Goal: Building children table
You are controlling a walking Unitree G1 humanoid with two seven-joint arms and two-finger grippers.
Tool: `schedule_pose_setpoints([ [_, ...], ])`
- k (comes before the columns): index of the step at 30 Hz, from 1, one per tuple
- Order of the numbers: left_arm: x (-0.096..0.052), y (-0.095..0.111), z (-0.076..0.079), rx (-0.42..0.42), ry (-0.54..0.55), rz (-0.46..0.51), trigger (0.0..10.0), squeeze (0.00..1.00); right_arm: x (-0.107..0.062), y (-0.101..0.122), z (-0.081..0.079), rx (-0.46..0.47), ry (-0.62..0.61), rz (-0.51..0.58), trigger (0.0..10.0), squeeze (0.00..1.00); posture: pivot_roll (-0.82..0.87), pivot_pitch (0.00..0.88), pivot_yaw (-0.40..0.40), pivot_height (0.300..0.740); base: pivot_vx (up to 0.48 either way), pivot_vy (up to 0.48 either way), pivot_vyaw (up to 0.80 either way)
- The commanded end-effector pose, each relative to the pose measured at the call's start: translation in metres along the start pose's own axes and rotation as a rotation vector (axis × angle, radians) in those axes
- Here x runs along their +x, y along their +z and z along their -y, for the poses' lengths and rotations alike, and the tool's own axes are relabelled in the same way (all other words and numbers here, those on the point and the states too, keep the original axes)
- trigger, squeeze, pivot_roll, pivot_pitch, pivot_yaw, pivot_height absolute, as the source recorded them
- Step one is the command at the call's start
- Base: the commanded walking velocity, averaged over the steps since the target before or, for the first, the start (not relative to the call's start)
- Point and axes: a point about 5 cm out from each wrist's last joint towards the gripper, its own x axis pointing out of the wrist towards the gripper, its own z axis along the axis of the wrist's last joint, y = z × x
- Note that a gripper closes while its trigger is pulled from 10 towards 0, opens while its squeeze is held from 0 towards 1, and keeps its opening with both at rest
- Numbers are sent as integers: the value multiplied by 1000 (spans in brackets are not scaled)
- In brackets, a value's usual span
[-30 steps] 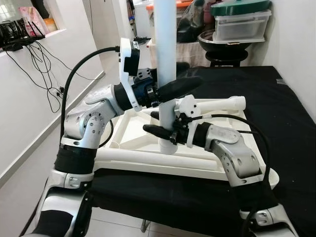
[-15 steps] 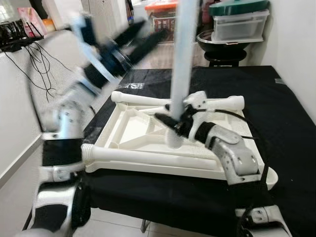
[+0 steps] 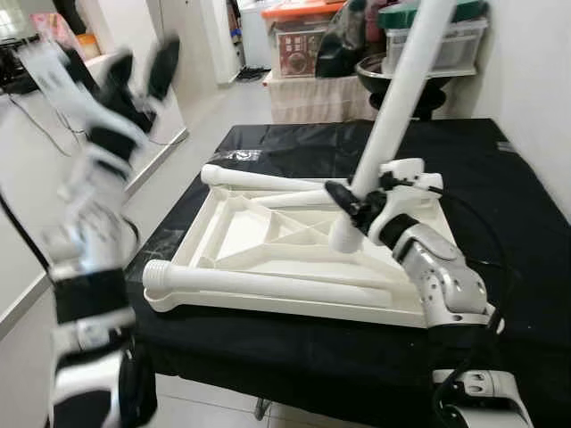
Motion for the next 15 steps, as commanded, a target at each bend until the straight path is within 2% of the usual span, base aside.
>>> schedule_pose_setpoints([
  [1, -15, -17, 7, 29, -8, -55, 10000, 0, -3, -5, 1, 73, -24, 12, 10000, 0, -79, 20, 88, 740, 0, 0, 0],
  [2, -15, -17, 7, 29, -8, -55, 10000, 0, -3, -5, 1, 73, -24, 12, 10000, 0, -79, 20, 88, 740, 0, 0, 0],
  [3, -25, -29, 13, 18, -13, -90, 10000, 0, -6, -6, 0, 88, -35, 21, 10000, 0, -80, 23, 91, 740, 0, 0, 0],
  [4, -25, -29, 13, 18, -13, -90, 10000, 0, -6, -6, 0, 88, -35, 21, 10000, 0, -80, 23, 91, 740, 0, 0, 0],
  [6, -37, -46, 26, 3, -28, -151, 10000, 0, -9, -4, -2, 97, -66, 48, 10000, 0, -84, 17, 99, 740, 0, 0, 0],
  [13, -50, -72, 44, 7, -99, -245, 10000, 0, -10, -3, -3, 134, -73, 79, 10000, 0, -101, 0, 109, 740, 0, 0, 0],
  [15, -60, -86, 52, -28, -131, -290, 10000, 0, -11, -5, -11, 136, -39, 88, 10000, 0, -107, 6, 124, 740, 0, -379, 0],
])
